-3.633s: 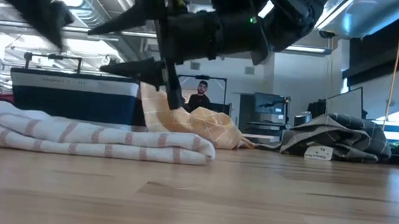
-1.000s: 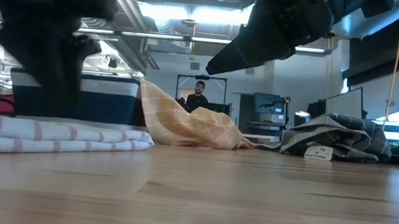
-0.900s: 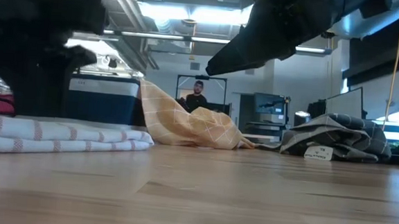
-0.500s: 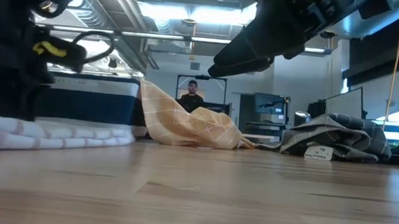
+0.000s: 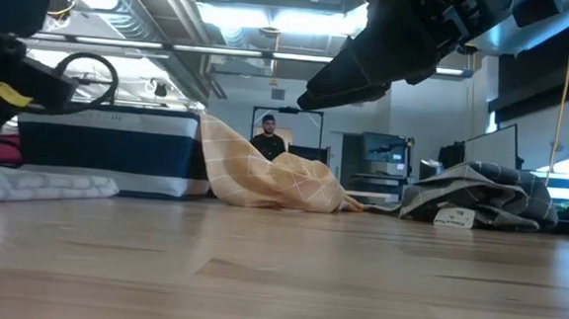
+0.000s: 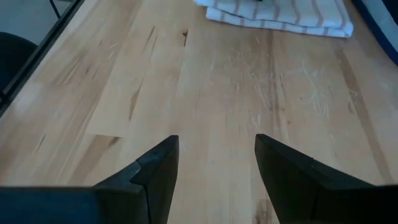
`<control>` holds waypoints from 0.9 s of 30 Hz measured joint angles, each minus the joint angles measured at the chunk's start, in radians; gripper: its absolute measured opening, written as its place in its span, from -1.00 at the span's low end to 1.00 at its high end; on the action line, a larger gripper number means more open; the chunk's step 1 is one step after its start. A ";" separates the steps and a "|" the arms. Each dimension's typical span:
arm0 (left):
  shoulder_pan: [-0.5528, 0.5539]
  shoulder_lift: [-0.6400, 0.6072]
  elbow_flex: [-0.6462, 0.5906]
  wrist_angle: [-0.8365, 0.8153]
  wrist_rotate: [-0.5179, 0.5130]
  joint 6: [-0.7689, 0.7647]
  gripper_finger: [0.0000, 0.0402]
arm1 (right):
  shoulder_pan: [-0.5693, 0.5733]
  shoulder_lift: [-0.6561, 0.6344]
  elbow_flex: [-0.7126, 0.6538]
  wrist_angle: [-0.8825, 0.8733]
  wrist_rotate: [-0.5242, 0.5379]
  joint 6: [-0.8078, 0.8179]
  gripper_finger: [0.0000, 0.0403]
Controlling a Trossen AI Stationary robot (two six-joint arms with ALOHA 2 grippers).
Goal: Fold towel
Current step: Fold the white towel, then fold the orange towel
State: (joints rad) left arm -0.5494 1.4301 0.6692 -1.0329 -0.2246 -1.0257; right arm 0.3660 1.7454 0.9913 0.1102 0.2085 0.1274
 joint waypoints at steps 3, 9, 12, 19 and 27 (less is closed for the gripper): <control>0.009 -0.039 0.064 0.002 -0.029 -0.003 -0.23 | 0.000 0.000 0.000 0.000 0.006 0.003 0.06; 0.009 -0.115 0.214 0.083 -0.142 0.103 -0.23 | 0.000 0.000 0.000 0.002 0.025 0.004 0.06; 0.025 -0.136 0.237 0.281 -0.276 0.244 -0.23 | 0.000 0.000 0.000 0.003 0.014 0.041 0.06; 0.134 -0.104 0.238 0.829 -0.259 0.730 -0.23 | 0.011 -0.050 0.119 -0.489 -0.024 0.066 0.06; 0.178 -0.045 0.238 0.865 -0.201 0.782 -0.23 | 0.173 -0.069 0.351 -1.173 -0.121 0.259 0.06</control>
State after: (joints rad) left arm -0.3710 1.3850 0.9077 -0.1680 -0.4252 -0.2440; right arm 0.5395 1.6764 1.3425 -1.0624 0.0874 0.3861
